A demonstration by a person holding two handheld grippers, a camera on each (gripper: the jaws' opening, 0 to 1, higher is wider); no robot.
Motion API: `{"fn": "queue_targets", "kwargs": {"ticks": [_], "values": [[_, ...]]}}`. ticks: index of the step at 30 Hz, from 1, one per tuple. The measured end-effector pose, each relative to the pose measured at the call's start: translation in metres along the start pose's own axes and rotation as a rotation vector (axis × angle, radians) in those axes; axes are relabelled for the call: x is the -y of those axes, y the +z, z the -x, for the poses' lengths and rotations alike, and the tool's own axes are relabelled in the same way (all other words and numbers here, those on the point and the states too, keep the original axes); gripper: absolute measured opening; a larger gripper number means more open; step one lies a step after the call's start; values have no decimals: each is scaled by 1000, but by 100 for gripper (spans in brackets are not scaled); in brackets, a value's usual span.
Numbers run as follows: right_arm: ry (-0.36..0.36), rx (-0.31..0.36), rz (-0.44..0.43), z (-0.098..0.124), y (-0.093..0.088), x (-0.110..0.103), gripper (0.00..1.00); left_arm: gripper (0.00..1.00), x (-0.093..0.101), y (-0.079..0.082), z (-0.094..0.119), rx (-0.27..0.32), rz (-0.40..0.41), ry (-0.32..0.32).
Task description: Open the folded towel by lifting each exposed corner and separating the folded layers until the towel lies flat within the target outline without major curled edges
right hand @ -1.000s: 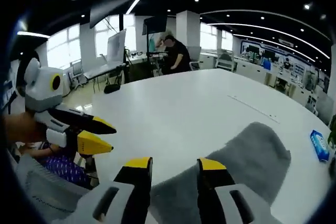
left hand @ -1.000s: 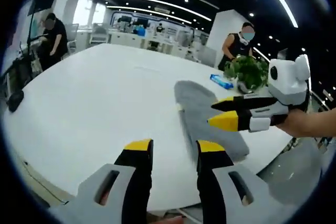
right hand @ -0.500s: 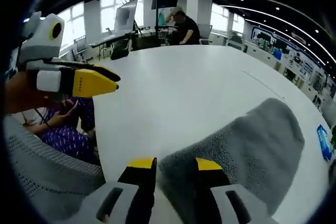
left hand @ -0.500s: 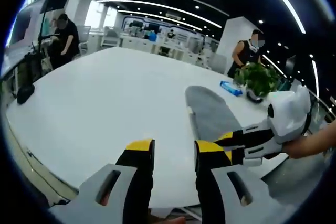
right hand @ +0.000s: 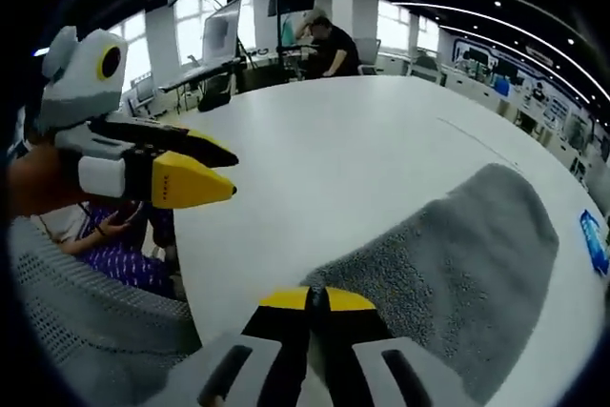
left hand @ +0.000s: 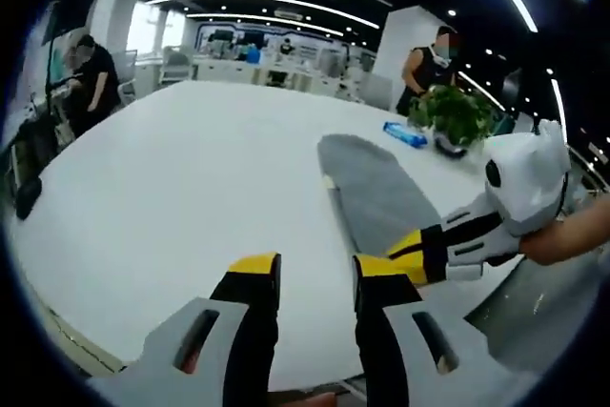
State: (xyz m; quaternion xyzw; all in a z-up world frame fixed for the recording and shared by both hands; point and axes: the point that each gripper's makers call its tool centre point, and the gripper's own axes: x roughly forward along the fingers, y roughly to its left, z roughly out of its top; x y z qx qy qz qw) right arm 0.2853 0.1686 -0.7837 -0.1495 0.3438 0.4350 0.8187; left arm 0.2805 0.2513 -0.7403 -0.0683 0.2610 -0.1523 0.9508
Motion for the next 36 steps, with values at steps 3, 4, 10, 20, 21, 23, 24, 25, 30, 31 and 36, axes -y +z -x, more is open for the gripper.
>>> {"fn": "queue_targets", "kwargs": {"ticks": [3,4,10,20,21,23,24,25,30,31,36], "values": [[-8,16,-28,8,3,4,0,28,7,-3,-13,-29,-53,-29],[-18,27,-38,13,5,8,0,28,12,-2,-17,-33,-74,-39],[-94,108,-99,42,20,35,0,27,31,1,-45,-75,-207,-124],[-231,146,-152,79,15,81,0,26,67,2,-97,-122,-388,-241],[-243,146,-158,82,13,84,0,26,69,2,-100,-127,-387,-246],[-267,149,-172,88,9,92,0,26,73,1,-108,-132,-388,-268],[-282,152,-181,91,6,95,0,26,75,1,-112,-134,-390,-275],[-291,153,-185,93,4,98,0,26,76,0,-115,-143,-396,-279],[-343,144,-199,104,-8,112,0,26,78,-9,-131,-187,-449,-294],[-353,144,-207,107,-11,115,0,26,78,-11,-132,-199,-449,-296],[-412,138,-260,119,-30,134,0,25,77,-15,-133,-220,-416,-298]]}}
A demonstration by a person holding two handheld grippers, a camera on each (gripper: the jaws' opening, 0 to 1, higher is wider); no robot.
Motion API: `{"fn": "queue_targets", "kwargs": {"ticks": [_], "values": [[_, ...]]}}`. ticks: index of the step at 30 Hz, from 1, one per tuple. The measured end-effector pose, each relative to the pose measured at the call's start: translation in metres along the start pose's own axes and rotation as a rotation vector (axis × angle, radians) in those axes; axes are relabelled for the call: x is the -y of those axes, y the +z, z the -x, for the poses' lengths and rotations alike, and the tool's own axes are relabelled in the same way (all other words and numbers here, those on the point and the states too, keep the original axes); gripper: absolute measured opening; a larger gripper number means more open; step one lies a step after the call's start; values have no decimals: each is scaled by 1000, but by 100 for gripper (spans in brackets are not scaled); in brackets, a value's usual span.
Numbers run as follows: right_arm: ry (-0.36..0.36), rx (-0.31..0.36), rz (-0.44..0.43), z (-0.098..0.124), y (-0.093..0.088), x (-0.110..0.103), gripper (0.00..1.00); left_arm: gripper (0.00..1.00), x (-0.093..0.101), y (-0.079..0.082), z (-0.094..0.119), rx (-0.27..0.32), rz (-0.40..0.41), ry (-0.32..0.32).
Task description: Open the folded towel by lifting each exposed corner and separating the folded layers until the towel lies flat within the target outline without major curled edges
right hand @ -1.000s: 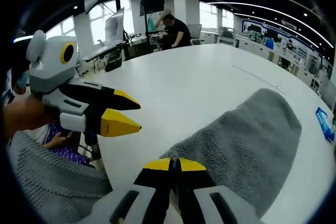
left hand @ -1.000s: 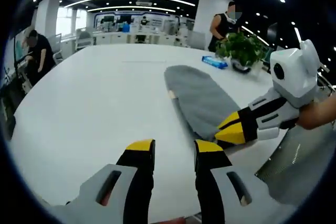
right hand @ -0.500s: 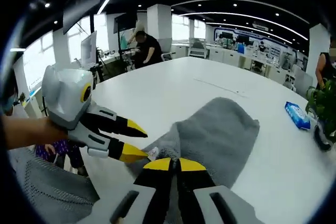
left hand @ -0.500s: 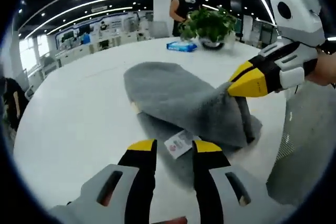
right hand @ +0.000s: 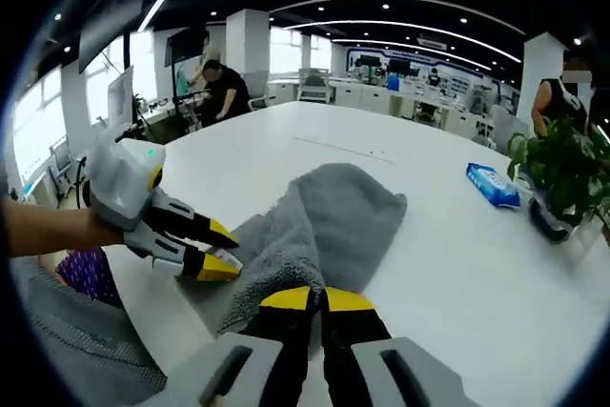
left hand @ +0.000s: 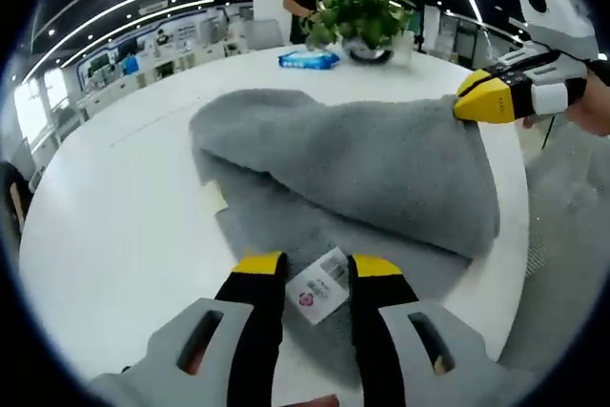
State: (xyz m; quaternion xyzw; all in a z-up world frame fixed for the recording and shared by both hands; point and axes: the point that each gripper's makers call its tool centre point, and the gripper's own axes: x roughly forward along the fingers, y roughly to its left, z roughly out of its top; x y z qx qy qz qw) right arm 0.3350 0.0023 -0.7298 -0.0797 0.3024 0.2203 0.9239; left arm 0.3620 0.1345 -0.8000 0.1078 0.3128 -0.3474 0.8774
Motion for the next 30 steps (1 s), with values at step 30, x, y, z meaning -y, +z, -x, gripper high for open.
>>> {"fn": "queue_targets", "kwargs": {"ticks": [30], "values": [[-231,-116,-158,36,-70,71,0,21,-2,-6,6,28,56,78]]}}
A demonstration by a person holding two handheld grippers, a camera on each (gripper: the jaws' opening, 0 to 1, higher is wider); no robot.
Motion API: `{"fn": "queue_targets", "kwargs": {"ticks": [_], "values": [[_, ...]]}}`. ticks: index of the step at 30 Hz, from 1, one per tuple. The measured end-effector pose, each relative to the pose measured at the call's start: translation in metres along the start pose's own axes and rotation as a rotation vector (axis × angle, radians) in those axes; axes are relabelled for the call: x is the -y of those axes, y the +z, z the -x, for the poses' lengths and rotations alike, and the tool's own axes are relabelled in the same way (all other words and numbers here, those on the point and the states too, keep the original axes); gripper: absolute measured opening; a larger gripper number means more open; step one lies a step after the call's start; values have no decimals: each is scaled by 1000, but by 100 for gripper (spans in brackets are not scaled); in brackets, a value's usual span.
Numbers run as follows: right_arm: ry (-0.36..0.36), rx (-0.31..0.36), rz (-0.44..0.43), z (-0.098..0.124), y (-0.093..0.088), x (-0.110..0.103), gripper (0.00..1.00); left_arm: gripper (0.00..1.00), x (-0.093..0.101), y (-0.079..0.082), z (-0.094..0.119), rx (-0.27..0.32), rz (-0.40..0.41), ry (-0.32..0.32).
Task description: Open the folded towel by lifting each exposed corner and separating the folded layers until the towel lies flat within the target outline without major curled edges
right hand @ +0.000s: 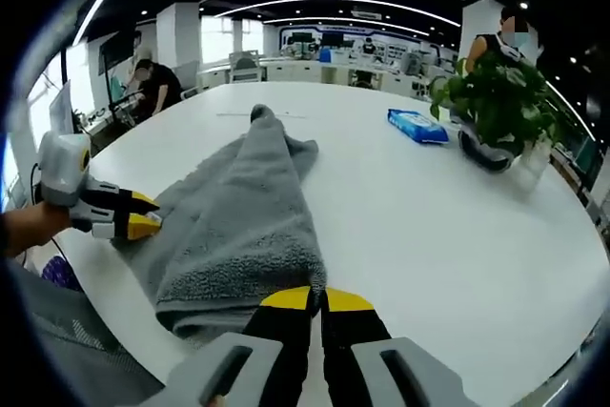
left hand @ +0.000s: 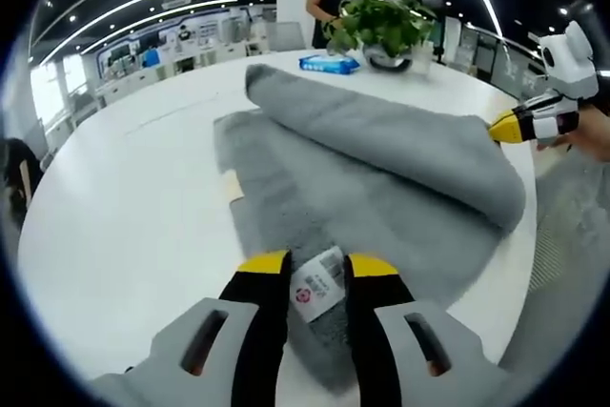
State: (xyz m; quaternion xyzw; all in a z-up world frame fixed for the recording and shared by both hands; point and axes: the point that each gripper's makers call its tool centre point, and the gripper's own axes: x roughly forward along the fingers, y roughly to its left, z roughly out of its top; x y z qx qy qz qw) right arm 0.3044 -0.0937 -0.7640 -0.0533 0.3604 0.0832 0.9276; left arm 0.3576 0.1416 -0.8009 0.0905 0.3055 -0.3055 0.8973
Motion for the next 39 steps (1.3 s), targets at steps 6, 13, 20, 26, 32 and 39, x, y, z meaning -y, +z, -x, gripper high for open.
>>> {"fn": "queue_targets", "kwargs": {"ticks": [6,13,20,26,32,39], "values": [[-34,-64,-50,1,-18,14,0,20,-3,-3,4,3,11,13],[-29,-117,-80,-1,-32,13,0,20,-5,-7,8,-12,21,26],[1,-99,-64,-1,-28,8,6,21,-1,-6,10,-38,-28,17],[52,-34,-89,-3,-7,1,19,22,-1,9,14,7,-23,-13],[104,5,-72,-18,18,-10,24,24,-2,28,4,39,-26,-25],[176,23,-58,-43,39,-24,28,26,-6,41,-19,20,-104,-45]]}}
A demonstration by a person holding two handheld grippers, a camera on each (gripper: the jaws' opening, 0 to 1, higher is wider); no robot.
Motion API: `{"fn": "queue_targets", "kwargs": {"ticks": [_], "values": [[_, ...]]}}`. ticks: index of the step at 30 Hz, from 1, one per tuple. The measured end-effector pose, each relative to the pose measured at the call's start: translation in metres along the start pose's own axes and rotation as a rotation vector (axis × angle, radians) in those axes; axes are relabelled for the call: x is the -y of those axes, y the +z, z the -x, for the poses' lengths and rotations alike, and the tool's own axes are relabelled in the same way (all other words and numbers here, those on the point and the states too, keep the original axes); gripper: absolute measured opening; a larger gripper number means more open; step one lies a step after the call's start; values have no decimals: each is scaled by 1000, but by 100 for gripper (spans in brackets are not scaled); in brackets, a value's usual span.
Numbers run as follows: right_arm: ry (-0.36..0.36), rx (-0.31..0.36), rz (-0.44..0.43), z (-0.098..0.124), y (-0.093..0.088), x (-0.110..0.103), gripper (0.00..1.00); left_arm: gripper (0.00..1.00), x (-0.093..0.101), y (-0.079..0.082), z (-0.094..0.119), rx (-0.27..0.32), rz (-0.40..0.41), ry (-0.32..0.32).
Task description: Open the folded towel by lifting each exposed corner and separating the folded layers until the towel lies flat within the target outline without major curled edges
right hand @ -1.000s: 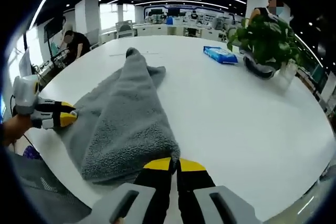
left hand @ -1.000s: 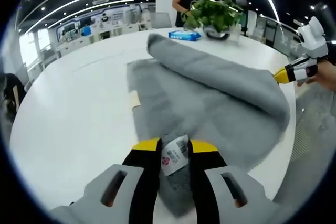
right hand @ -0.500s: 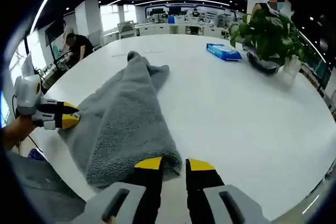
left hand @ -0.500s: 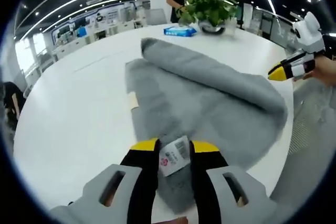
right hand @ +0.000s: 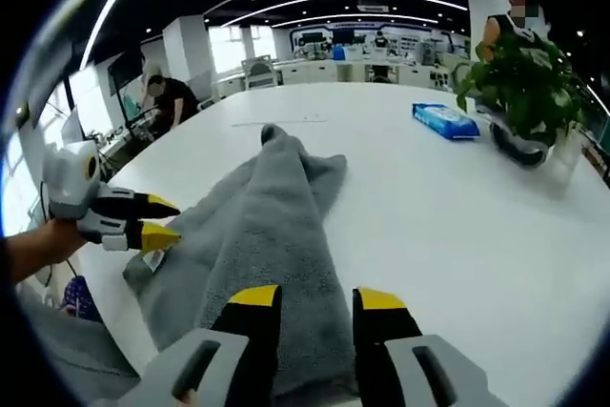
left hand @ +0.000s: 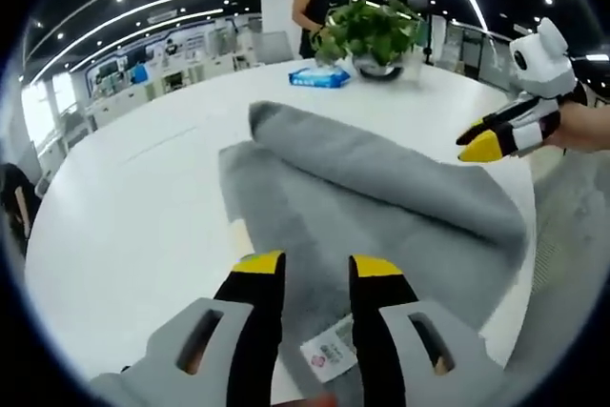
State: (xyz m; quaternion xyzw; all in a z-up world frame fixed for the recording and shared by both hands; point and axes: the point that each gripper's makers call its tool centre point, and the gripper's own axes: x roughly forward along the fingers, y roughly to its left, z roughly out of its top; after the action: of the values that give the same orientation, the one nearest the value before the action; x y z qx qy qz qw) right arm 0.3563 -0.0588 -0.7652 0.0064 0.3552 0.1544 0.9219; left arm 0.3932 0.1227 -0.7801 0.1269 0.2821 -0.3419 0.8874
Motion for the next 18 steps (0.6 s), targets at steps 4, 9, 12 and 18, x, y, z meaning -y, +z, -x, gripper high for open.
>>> {"fn": "queue_targets", "kwargs": {"ticks": [4,9,12,18], "values": [[22,-19,5,-16,1,0,28,26,-4,3,-14,-14,-22,-11],[42,-34,23,-32,0,-1,28,27,-5,8,-26,-16,-22,-24],[52,-31,20,-38,3,-2,28,27,-6,8,-31,-28,-46,-28],[61,-64,-1,-47,-4,-1,27,27,-7,3,-37,-36,-33,-30]]}}
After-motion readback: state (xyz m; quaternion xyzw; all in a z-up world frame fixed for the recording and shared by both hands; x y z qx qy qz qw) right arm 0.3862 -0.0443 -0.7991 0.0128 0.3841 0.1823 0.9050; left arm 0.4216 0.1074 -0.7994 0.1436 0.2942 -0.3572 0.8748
